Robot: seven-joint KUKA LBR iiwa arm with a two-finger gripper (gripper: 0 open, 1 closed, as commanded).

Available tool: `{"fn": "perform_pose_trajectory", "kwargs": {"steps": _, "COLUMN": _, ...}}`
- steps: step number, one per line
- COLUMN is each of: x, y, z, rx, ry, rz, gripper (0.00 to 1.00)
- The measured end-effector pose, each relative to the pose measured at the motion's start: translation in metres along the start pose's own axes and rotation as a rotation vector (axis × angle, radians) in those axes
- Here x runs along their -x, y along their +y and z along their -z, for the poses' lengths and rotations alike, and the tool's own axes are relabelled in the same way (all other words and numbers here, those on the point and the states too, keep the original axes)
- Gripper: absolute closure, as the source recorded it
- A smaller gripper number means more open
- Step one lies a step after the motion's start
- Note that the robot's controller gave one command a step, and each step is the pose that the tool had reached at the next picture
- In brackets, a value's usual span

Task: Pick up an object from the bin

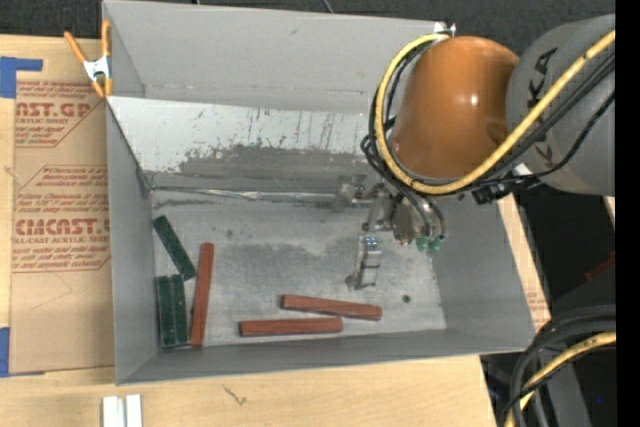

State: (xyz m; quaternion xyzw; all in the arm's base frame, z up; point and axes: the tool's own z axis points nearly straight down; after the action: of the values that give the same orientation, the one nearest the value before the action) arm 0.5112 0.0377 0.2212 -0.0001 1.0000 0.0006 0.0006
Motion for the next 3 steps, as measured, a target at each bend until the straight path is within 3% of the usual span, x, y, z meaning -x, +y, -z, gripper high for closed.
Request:
{"fn": "perform_pose_trajectory", "kwargs": {"steps": 1, "x": 0.0, "y": 0.0, "z": 0.0, "rx": 0.0, "ry": 0.0, "rz": 0.0, "gripper": 0.0}}
{"fn": "perform_pose_trajectory", "kwargs": {"steps": 3, "x": -0.018, "y": -0.01, "z": -0.116, "rx": -0.001, "ry": -0.003, "rz": 0.144, "gripper": 0.0}}
